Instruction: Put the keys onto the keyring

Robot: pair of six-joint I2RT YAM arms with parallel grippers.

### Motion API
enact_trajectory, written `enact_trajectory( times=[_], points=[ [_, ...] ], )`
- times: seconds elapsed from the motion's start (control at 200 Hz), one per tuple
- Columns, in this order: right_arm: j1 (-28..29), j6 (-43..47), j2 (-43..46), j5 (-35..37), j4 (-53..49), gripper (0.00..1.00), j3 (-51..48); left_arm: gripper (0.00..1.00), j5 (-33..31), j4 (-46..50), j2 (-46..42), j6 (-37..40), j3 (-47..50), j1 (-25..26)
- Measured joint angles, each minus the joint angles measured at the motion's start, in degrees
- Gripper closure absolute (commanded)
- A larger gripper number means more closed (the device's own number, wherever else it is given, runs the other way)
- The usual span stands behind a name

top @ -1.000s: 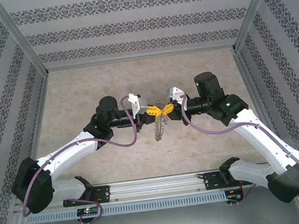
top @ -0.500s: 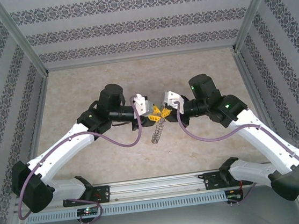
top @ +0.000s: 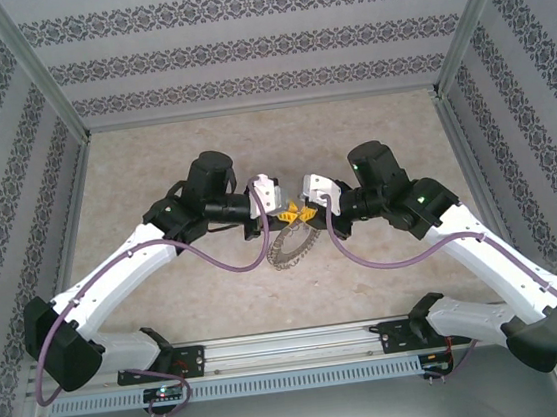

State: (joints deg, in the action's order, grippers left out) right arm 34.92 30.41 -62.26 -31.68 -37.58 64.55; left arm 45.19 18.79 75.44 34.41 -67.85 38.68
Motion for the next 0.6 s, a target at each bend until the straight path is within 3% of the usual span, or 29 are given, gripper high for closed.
enact_trajectory(
  times=[0.195,0.37,0.475,0.525,0.6],
  points=[
    [0.2,0.0,0.0,0.4,0.1,1.00,-0.1,0.80,0.2,2.6,2.0,1.7,-2.1,0.0],
    [0.2,0.0,0.0,1.0,0.0,1.00,-0.3,1.00,1.0,4.7,3.0,3.2,-2.9,0.0],
    [0.2,0.0,-0.2,1.1,-0.1,1.00,-0.3,1.00,1.0,5.0,3.0,3.6,-3.0,0.0],
    [0.2,0.0,-0.2,1.1,-0.1,0.93,-0.3,1.00,1.0,5.0,3.0,3.6,-3.0,0.0],
    [0.2,0.0,-0.1,1.4,0.5,0.90,-0.9,1.00,0.9,4.3,2.9,3.0,-2.6,0.0]
  ],
)
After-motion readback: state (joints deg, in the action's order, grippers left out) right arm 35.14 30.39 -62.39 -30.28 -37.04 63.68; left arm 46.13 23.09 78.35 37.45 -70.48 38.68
